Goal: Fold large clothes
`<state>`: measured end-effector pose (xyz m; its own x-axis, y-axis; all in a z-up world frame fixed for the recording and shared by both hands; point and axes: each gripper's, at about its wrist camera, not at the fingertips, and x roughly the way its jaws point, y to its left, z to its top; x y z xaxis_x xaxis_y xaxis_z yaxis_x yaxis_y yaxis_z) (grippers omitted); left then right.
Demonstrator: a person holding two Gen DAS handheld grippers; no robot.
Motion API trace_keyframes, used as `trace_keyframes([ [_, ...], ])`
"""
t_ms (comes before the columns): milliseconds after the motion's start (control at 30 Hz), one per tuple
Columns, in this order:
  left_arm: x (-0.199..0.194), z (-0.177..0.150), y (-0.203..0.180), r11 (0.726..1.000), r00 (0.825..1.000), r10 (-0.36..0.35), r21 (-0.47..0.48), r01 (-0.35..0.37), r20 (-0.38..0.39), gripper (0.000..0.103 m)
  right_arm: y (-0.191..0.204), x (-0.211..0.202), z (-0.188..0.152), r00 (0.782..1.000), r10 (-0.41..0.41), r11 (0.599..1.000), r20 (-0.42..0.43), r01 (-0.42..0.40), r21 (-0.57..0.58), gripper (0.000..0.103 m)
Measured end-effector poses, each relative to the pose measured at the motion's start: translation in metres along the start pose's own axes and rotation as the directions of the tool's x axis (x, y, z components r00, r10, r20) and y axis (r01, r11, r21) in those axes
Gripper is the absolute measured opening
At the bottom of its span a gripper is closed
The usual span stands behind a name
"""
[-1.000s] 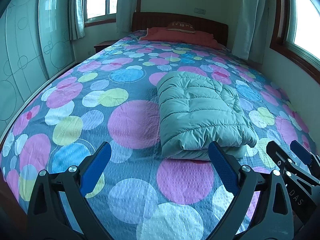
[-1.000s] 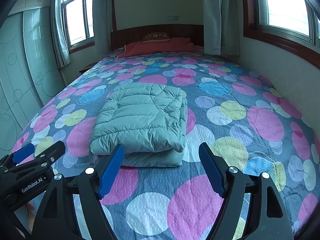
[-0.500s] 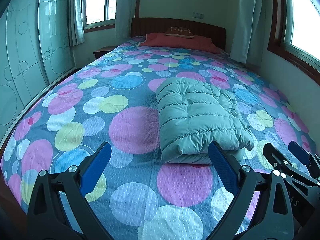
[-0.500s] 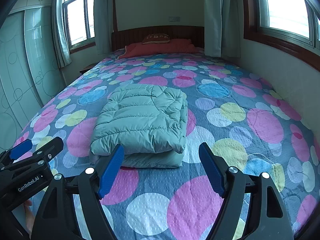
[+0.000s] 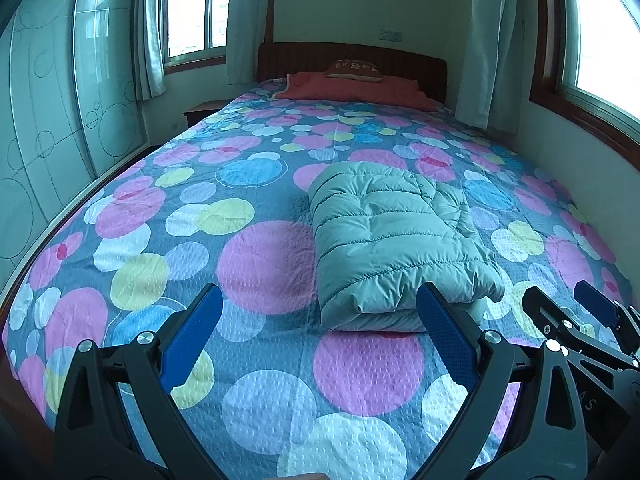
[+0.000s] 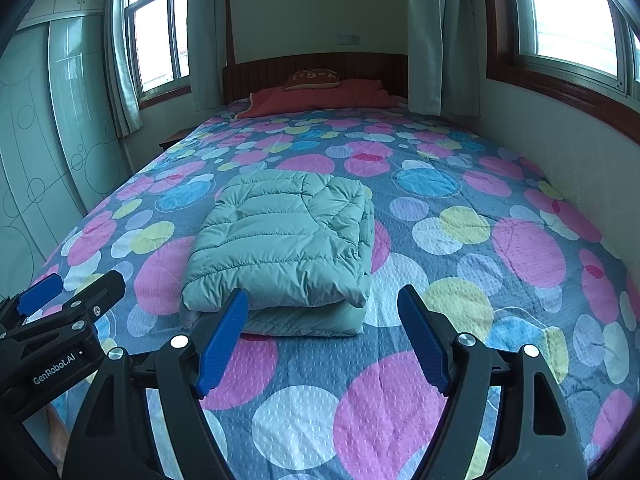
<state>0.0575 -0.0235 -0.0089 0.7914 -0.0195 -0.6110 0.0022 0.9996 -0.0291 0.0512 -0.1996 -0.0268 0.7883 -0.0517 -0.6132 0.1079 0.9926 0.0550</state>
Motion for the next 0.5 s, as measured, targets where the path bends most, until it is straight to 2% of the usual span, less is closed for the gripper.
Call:
trace_keyframes([
  [233,0.0002,-0.0007,-0.0008,1.000,1.000,-0.015,-0.002,0.015,0.001,0.098,-0.0008,-0.0003,-0.0003,1.000,0.001,1.000,-0.001,-0.001,-0.001,0.076],
  [267,0.0008,-0.0006,-0.0008,1.000,1.000,-0.013,-0.001,0.013,0.001,0.101,-0.0009,-0.0002,-0.0003,1.000,0.001,1.000,-0.001,-0.001,-0.001,0.076],
  [400,0.0020,-0.0027,-0.0025,1.000,1.000,0.019,0.011,-0.019,-0.001,0.101,-0.0022,0.0002,-0.0015,1.000,0.002,1.000,-0.007,-0.002,0.001,0.076],
  [500,0.0058,-0.0025,-0.0019,1.000,1.000,0.004,0.007,-0.004,-0.012,0.101,-0.0013,0.0012,-0.0028,1.000,0.002,1.000,-0.010,-0.002,-0.002,0.076],
])
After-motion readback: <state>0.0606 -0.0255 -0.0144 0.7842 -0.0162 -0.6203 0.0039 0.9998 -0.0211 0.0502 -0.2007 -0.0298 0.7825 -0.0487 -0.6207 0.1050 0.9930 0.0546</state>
